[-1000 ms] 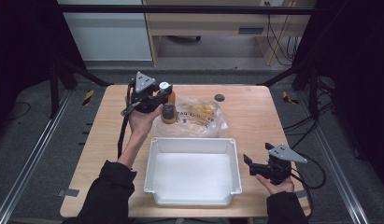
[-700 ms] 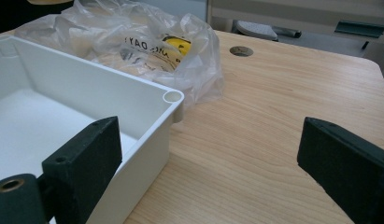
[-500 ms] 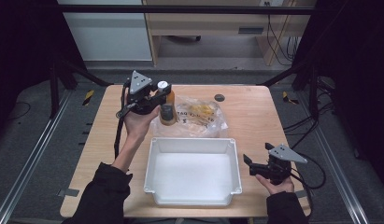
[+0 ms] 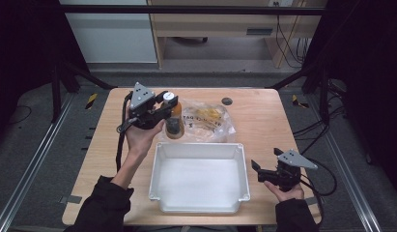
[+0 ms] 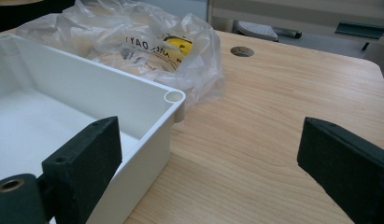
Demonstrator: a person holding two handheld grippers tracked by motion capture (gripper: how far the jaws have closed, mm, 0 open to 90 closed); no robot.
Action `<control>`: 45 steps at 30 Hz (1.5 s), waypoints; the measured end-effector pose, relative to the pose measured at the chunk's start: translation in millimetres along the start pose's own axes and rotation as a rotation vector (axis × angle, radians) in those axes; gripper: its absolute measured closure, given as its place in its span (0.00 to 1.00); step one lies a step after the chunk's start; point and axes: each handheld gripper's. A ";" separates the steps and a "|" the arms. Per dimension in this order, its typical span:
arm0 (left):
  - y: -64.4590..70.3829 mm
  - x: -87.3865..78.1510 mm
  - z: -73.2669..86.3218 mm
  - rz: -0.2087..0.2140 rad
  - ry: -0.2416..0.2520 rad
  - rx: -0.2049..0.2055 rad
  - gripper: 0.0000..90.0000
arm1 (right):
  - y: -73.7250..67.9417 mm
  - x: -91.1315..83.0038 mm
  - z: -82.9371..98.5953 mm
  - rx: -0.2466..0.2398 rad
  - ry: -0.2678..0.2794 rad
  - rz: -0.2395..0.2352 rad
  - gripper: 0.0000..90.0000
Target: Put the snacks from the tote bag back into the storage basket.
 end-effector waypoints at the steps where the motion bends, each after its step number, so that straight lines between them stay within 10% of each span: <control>1: 1.3 -1.3 1.2 0.001 -0.001 -0.001 0.66 | 0.0 0.0 0.0 -0.001 0.001 -0.001 0.08; 45: 42.6 -32.1 67.8 0.061 -0.072 0.021 0.66 | -1.6 -0.2 0.1 -0.009 -0.004 0.001 0.08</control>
Point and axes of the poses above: each handheld gripper's, and its own axes: x roughly forward along the jaws, z roughly out of its underside, y roughly to its right, and after that the axes turned 10 degrees about z, right-handed
